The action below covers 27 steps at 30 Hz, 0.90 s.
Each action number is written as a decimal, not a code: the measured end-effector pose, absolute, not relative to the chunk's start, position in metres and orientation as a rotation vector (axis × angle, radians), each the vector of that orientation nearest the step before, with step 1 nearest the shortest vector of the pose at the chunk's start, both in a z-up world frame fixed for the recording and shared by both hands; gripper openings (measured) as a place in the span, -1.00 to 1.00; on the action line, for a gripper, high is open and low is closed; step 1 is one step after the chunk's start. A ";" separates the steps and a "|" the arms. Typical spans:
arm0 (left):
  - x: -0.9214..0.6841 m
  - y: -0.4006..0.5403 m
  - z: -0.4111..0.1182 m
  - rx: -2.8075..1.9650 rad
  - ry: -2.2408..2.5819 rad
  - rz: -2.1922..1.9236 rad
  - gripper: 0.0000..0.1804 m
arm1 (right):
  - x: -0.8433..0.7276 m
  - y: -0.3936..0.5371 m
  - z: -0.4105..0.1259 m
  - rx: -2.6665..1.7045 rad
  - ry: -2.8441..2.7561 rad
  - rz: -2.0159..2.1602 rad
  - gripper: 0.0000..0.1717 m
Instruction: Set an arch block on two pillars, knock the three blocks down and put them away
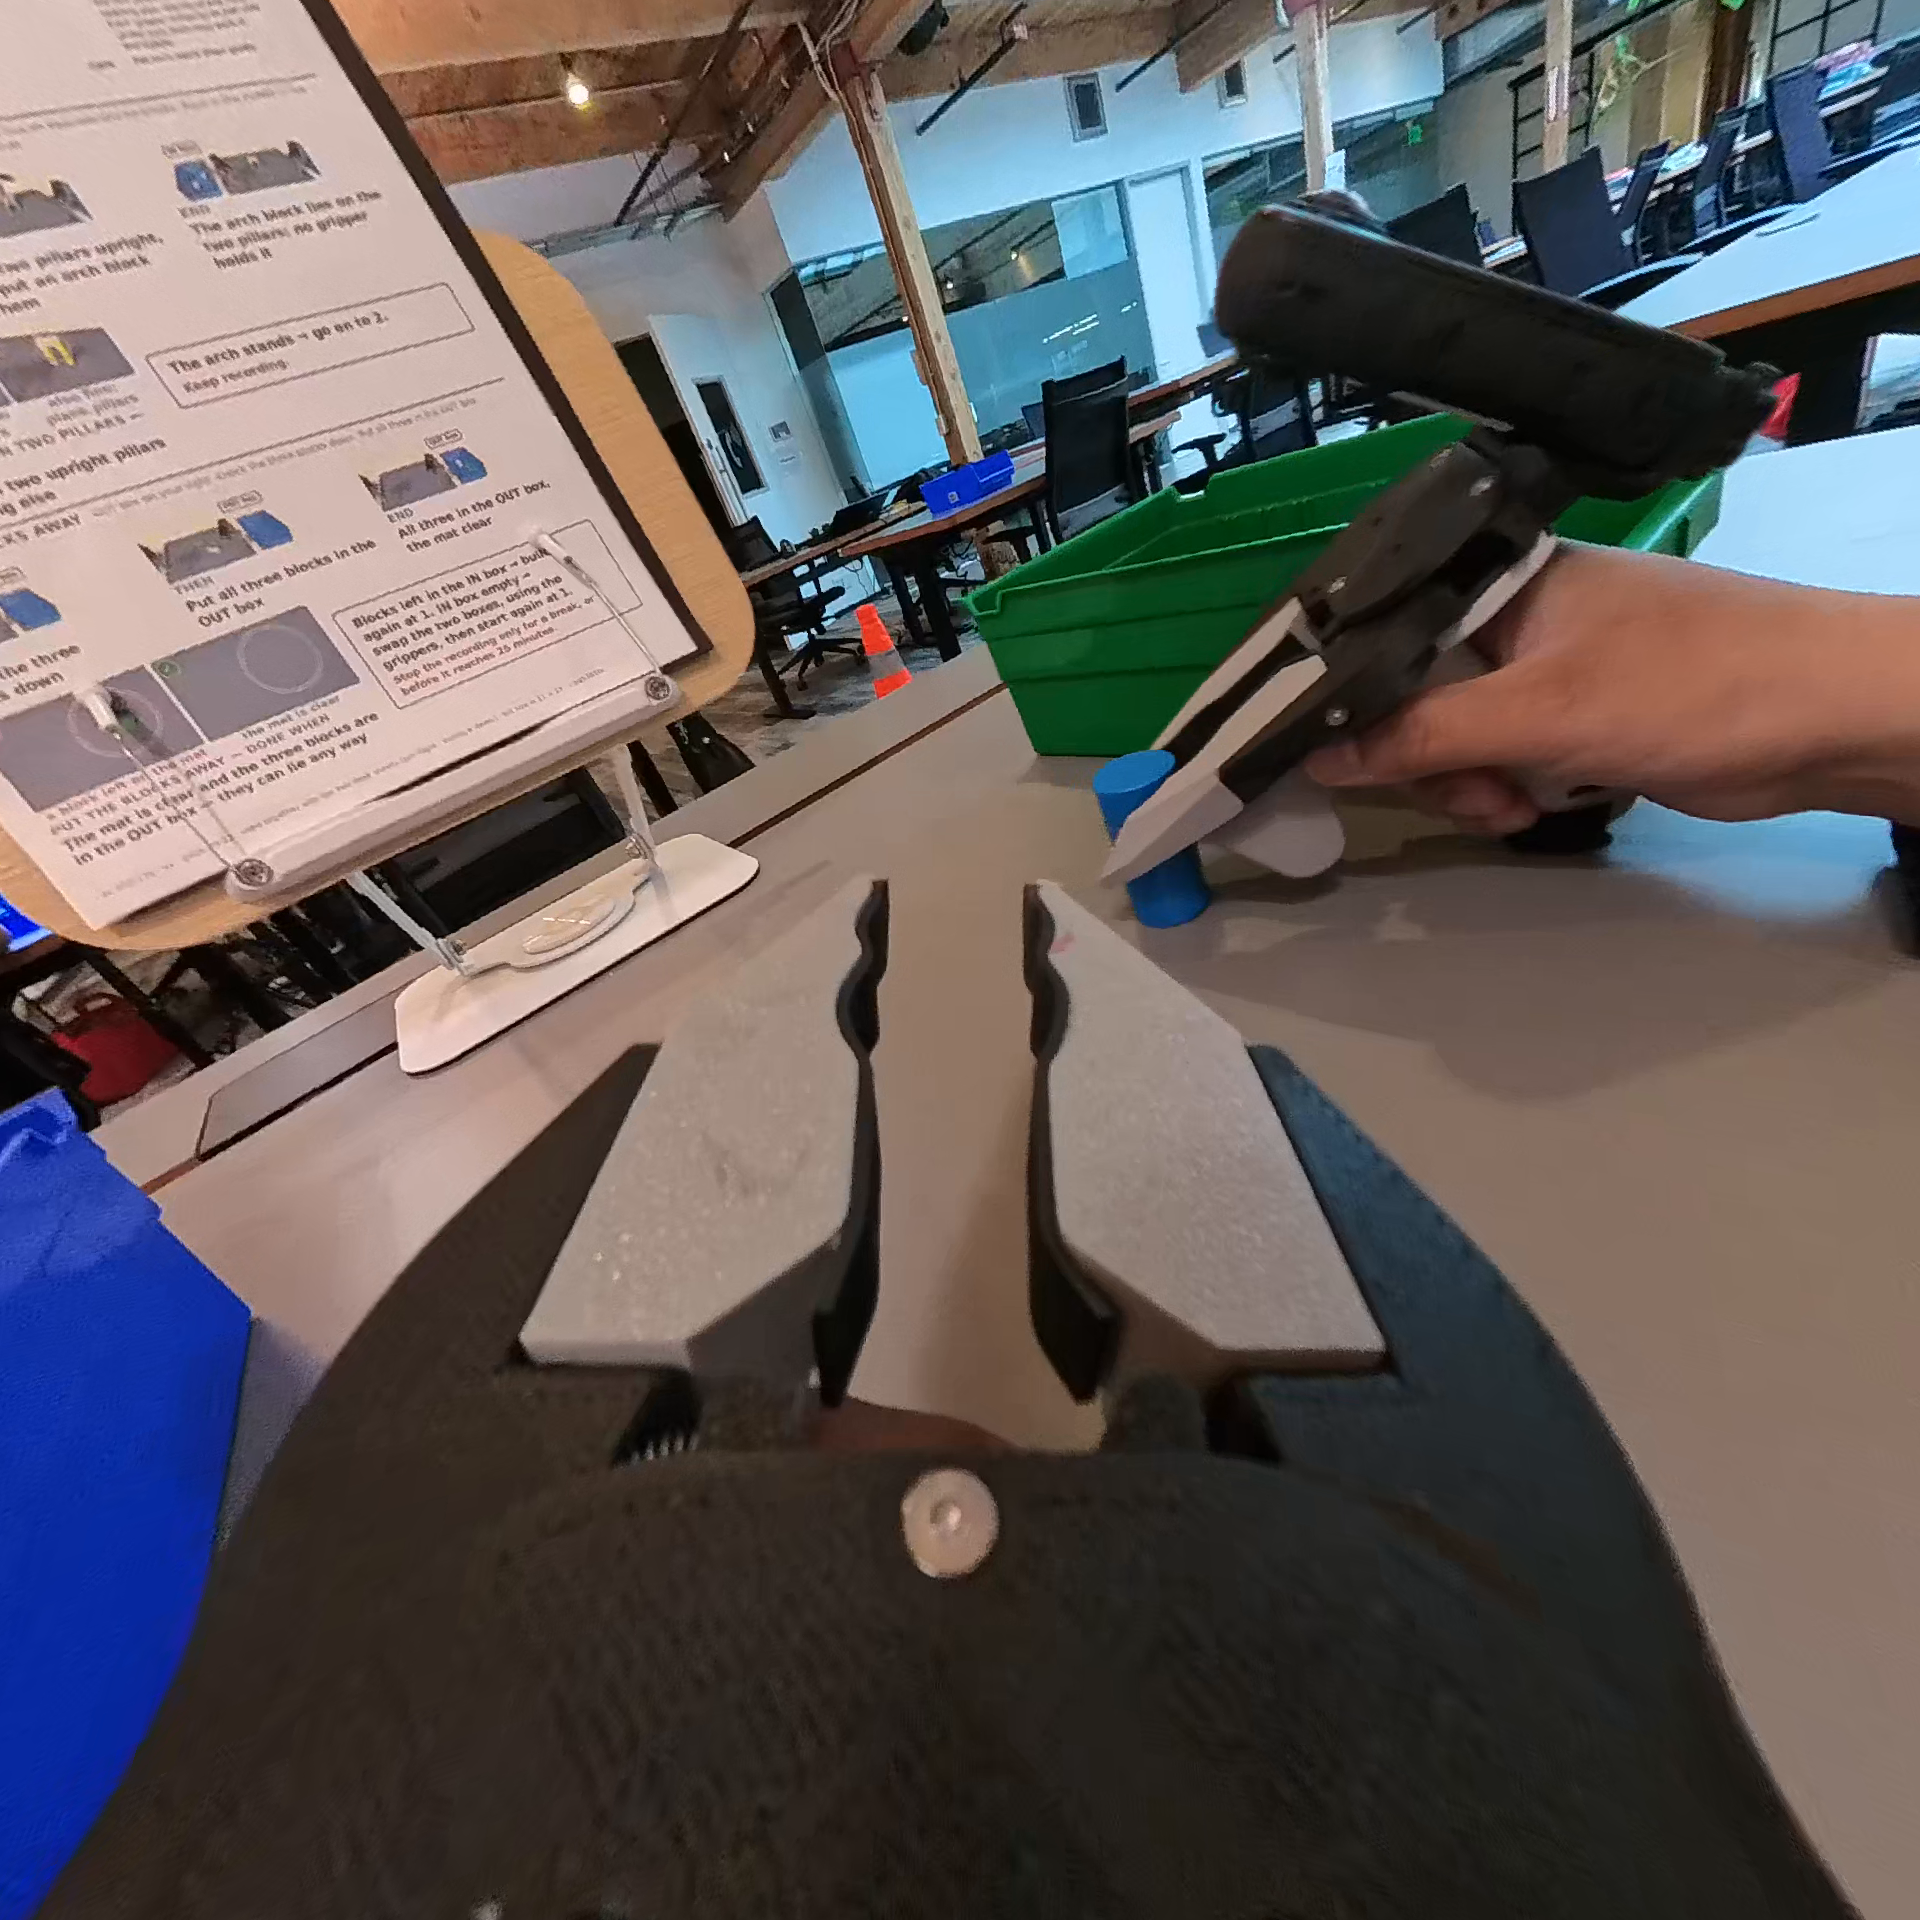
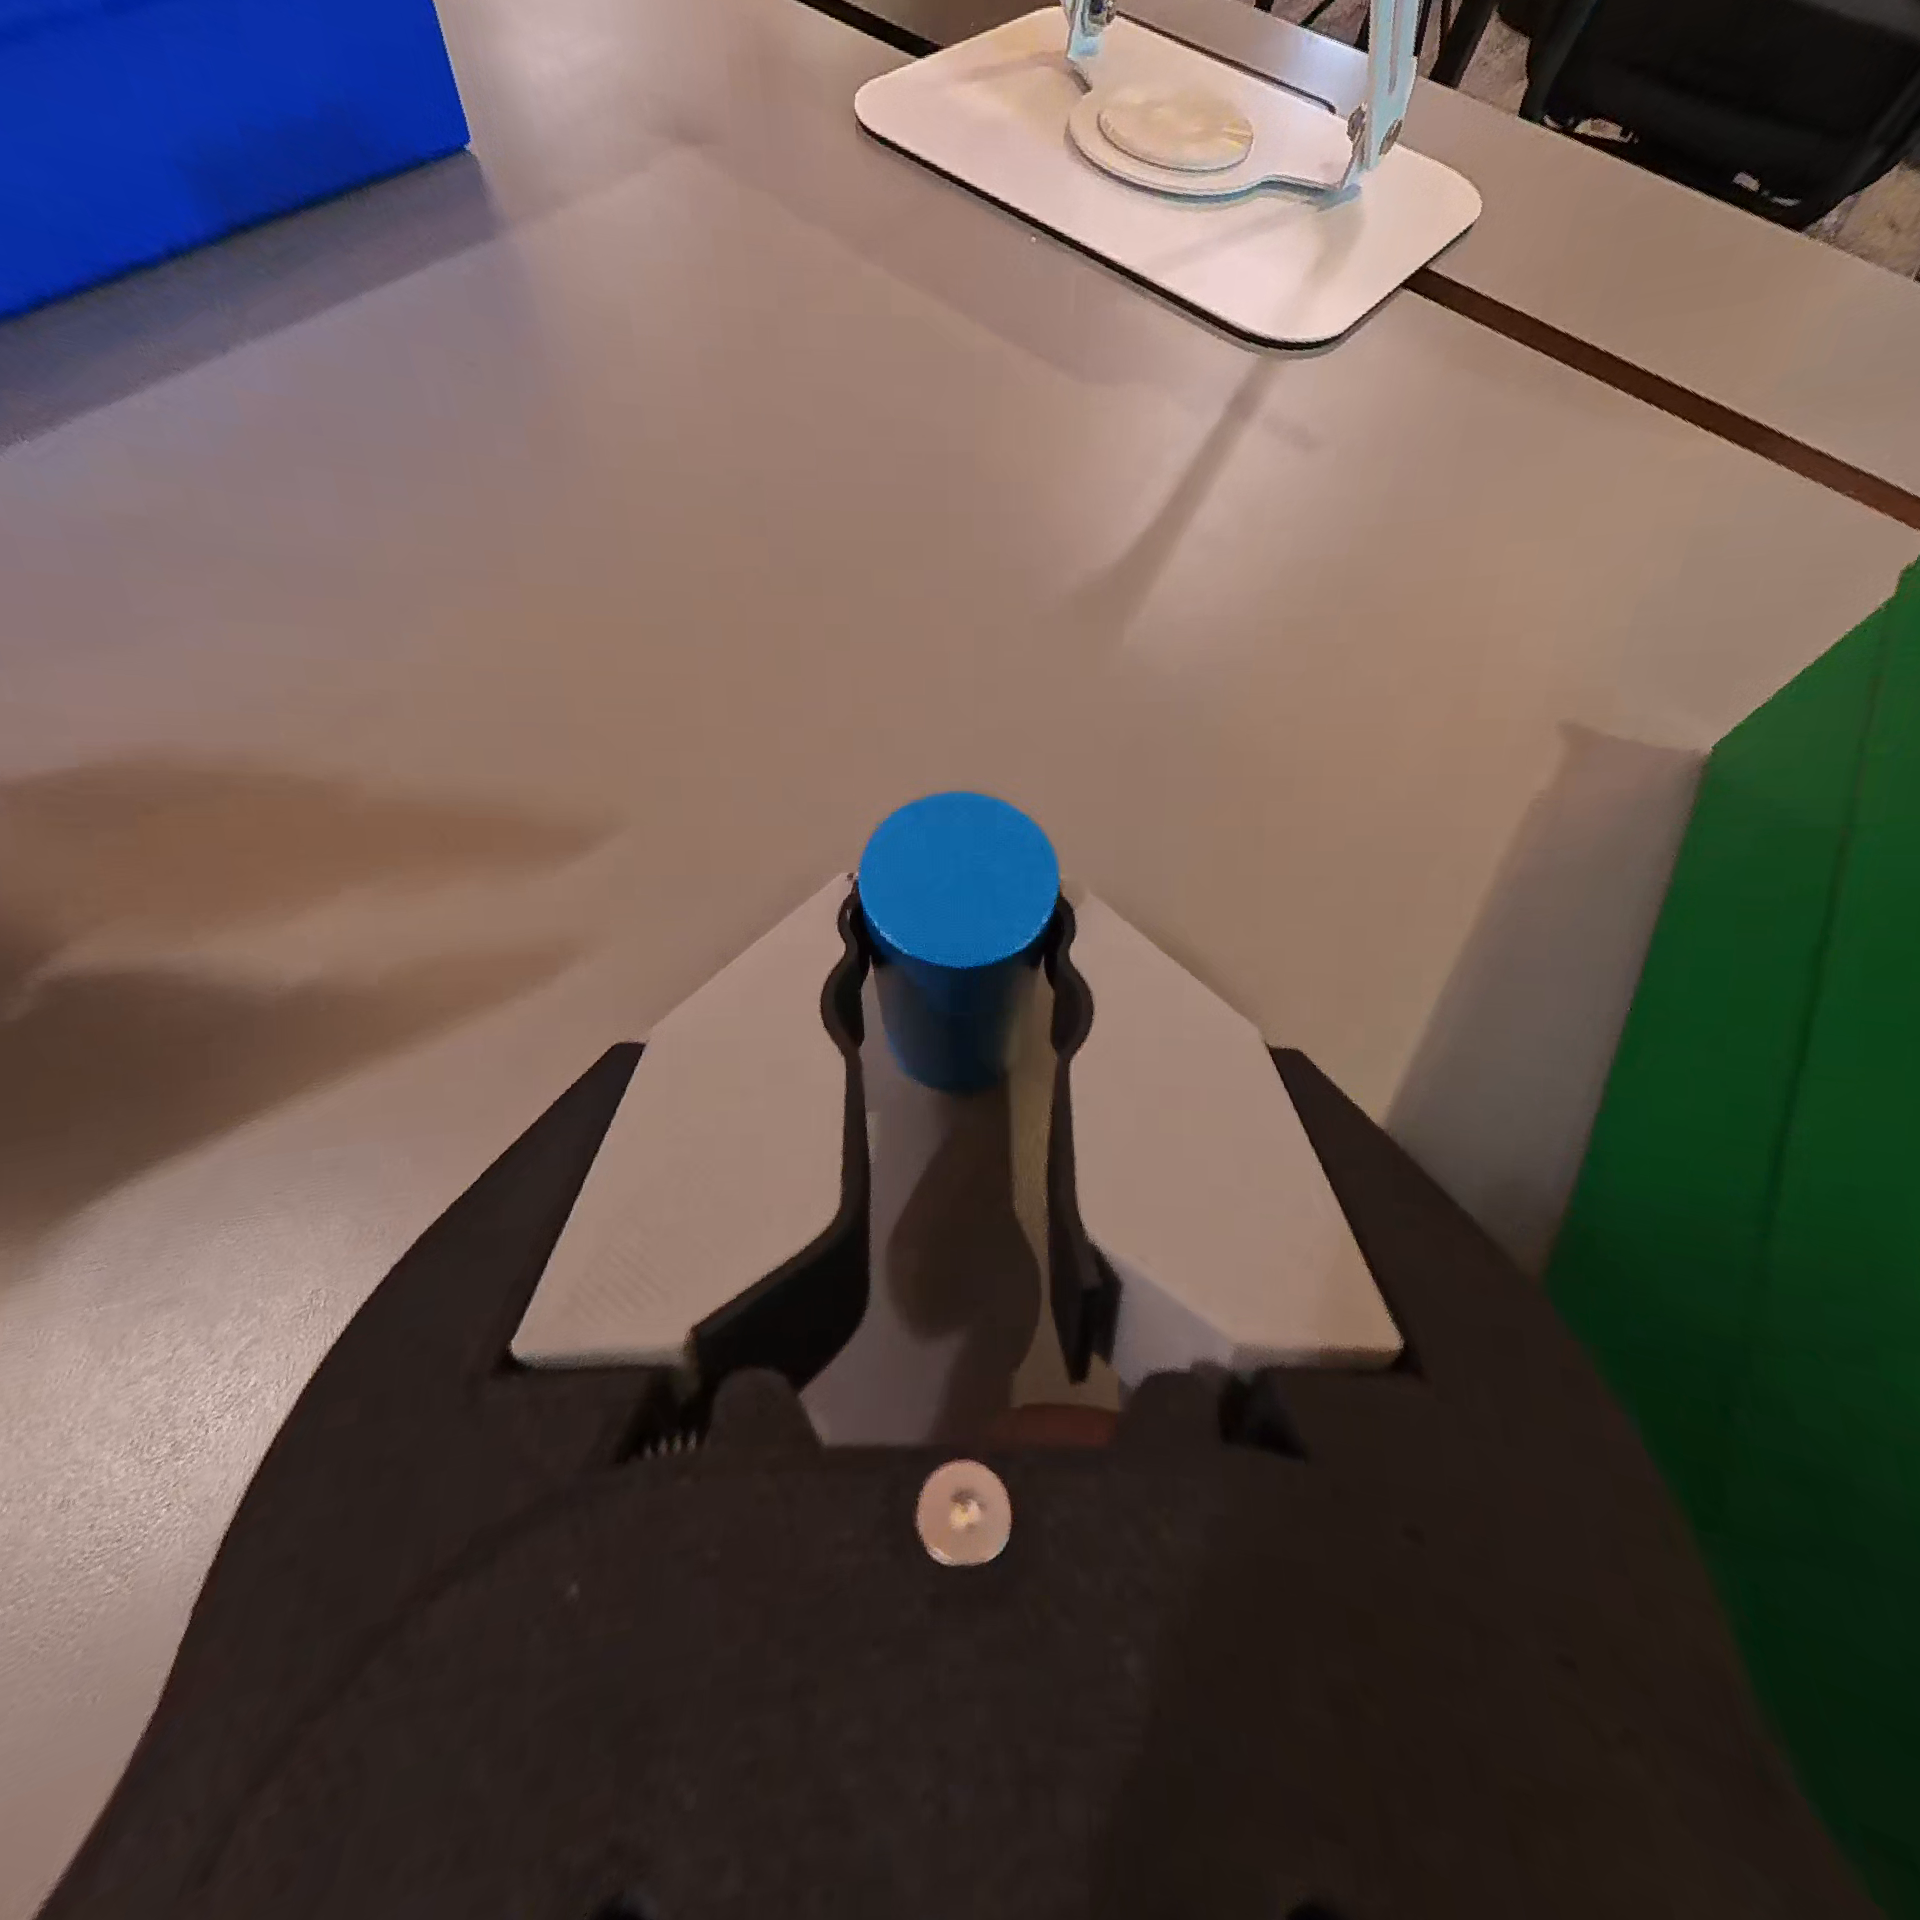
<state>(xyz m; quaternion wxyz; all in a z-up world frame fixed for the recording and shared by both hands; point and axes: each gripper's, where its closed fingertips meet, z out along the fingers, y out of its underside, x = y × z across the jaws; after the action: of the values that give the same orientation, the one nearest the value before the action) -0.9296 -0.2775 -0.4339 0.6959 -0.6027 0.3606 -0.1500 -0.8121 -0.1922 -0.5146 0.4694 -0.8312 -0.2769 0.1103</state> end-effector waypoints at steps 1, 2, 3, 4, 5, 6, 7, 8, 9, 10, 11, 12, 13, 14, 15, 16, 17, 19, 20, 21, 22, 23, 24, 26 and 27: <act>-0.931 -0.276 -0.434 -1.353 0.797 -0.347 -0.74 | -0.812 -0.193 -0.515 -2.041 -0.681 0.268 -0.65; -0.932 -0.276 -0.434 -1.361 0.789 -0.361 -0.74 | -0.812 -0.194 -0.516 -2.046 -0.685 0.264 -0.64; -0.933 -0.275 -0.434 -1.369 0.780 -0.375 -0.74 | -0.812 -0.195 -0.517 -2.047 -0.691 0.259 -0.61; -0.934 -0.274 -0.433 -1.376 0.770 -0.387 -0.73 | -0.812 -0.196 -0.516 -2.040 -0.697 0.253 -0.58; -0.935 -0.273 -0.433 -1.384 0.760 -0.399 -0.73 | -0.813 -0.196 -0.516 -2.033 -0.702 0.244 -0.58; -0.936 -0.272 -0.433 -1.391 0.752 -0.409 -0.73 | -0.813 -0.197 -0.516 -2.033 -0.709 0.242 -0.63; -0.937 -0.271 -0.433 -1.398 0.744 -0.419 -0.73 | -0.816 -0.198 -0.517 -2.036 -0.719 0.259 -0.64; -0.937 -0.270 -0.433 -1.403 0.739 -0.427 -0.73 | -0.818 -0.198 -0.517 -2.041 -0.715 0.270 -0.64; -0.937 -0.270 -0.434 -1.407 0.735 -0.435 -0.73 | -0.820 -0.198 -0.517 -2.043 -0.715 0.279 -0.64; -0.937 -0.270 -0.434 -1.409 0.734 -0.437 -0.73 | -0.822 -0.198 -0.517 -2.041 -0.720 0.284 -0.64; -0.937 -0.270 -0.434 -1.409 0.735 -0.435 -0.73 | -0.824 -0.198 -0.517 -2.038 -0.728 0.285 -0.64; -0.937 -0.270 -0.434 -1.408 0.738 -0.430 -0.73 | -0.826 -0.198 -0.517 -2.036 -0.735 0.277 -0.64; -0.936 -0.270 -0.434 -1.407 0.742 -0.424 -0.73 | -0.827 -0.198 -0.518 -2.039 -0.741 0.265 -0.64; -0.936 -0.271 -0.434 -1.405 0.745 -0.418 -0.73 | -0.827 -0.198 -0.519 -2.044 -0.750 0.254 -0.63; -0.936 -0.271 -0.434 -1.403 0.748 -0.413 -0.73 | -0.827 -0.198 -0.520 -2.045 -0.757 0.244 -0.63; -0.935 -0.271 -0.434 -1.400 0.751 -0.409 -0.73 | -0.829 -0.200 -0.520 -2.039 -0.768 0.243 -0.64; -0.935 -0.272 -0.434 -1.398 0.754 -0.407 -0.73 | -0.832 -0.202 -0.520 -2.034 -0.783 0.250 -0.63; -0.935 -0.272 -0.435 -1.398 0.756 -0.408 -0.73 | -0.838 -0.207 -0.520 -2.023 -0.811 0.264 -0.64; -0.935 -0.272 -0.435 -1.397 0.756 -0.410 -0.73 | -0.842 -0.210 -0.520 -2.016 -0.827 0.264 -0.64; -0.935 -0.272 -0.434 -1.397 0.755 -0.412 -0.73 | -0.844 -0.211 -0.520 -2.008 -0.839 0.257 -0.64; -0.935 -0.272 -0.434 -1.397 0.755 -0.414 -0.73 | -0.846 -0.211 -0.520 -2.003 -0.848 0.247 -0.64; -0.935 -0.272 -0.434 -1.397 0.754 -0.414 -0.73 | -0.847 -0.212 -0.521 -2.005 -0.860 0.238 -0.63; -0.935 -0.272 -0.434 -1.397 0.755 -0.414 -0.73 | -0.848 -0.212 -0.523 -2.011 -0.872 0.226 -0.62; -0.935 -0.272 -0.435 -1.397 0.757 -0.413 -0.73 | -0.848 -0.212 -0.527 -2.024 -0.891 0.192 -0.61; -0.934 -0.272 -0.435 -1.397 0.758 -0.412 -0.73 | -0.849 -0.212 -0.528 -2.025 -0.900 0.178 -0.59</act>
<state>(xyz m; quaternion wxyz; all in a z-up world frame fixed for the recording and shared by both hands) -0.9345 -0.2725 -0.4348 0.6814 -0.6228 0.3377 -0.1837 -0.8486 -0.2124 -0.5279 0.4433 -0.8165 -0.3627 0.0720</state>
